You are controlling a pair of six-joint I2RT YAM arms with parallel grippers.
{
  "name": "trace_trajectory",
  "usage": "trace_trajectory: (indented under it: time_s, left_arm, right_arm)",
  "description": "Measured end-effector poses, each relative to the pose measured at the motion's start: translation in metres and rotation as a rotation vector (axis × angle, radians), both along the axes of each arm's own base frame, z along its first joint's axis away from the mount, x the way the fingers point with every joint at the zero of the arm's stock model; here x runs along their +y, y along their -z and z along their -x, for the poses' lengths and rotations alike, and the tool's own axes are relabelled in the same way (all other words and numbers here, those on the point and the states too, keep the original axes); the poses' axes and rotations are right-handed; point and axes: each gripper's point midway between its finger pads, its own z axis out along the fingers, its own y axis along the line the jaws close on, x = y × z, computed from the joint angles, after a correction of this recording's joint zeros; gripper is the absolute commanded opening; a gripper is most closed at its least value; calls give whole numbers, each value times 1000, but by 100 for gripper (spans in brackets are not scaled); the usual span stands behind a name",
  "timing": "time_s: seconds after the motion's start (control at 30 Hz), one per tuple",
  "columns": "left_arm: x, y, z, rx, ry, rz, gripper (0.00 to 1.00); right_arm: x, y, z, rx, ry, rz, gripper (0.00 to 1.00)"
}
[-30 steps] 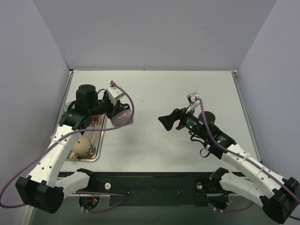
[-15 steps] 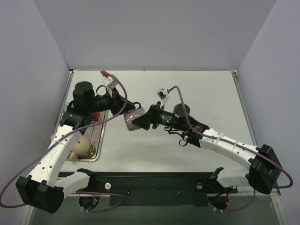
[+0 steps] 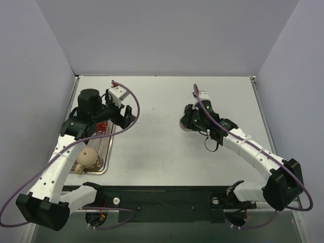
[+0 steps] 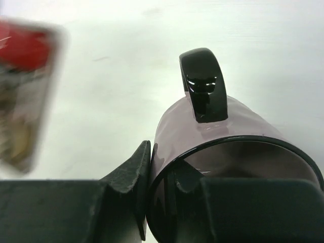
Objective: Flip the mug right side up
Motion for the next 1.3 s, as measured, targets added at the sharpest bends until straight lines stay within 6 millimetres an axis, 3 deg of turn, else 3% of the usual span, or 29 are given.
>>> trace_trajectory:
  time_s: [0.07,0.1,0.17,0.27,0.4,0.47,0.63,0.87,0.97,1.13,1.3]
  left_arm:
    - [21,17,-5,-31,-37,-149,89]
    - [32,28,-5,-34,-46,-238,89]
    - [56,55,-2,-18,-45,-421,89]
    - [94,100,13,76,-32,-664,88]
    - [137,136,36,259,-42,-852,84]
    - [157,141,43,326,-86,-884,83]
    - [198,145,66,455,-204,-879,83]
    - [245,169,134,586,-352,-863,79]
    - [259,182,155,646,-389,-858,72]
    - [277,207,174,743,-423,-805,59]
    - [279,230,169,761,-401,-741,48]
  right_arm:
    - [-58,23,-27,34,178,143,0]
    - [-97,38,-41,65,287,236,0]
    - [-146,62,-51,127,409,363,0]
    - [-191,98,-45,252,480,509,0]
    - [-222,130,-40,368,511,589,0]
    - [-232,141,-39,409,521,608,0]
    - [-242,153,-38,456,533,601,23]
    - [-248,151,-46,439,561,551,45]
    - [-248,149,-46,437,559,545,48]
    - [-244,127,-42,390,555,511,48]
    - [-238,85,-43,269,563,454,48]
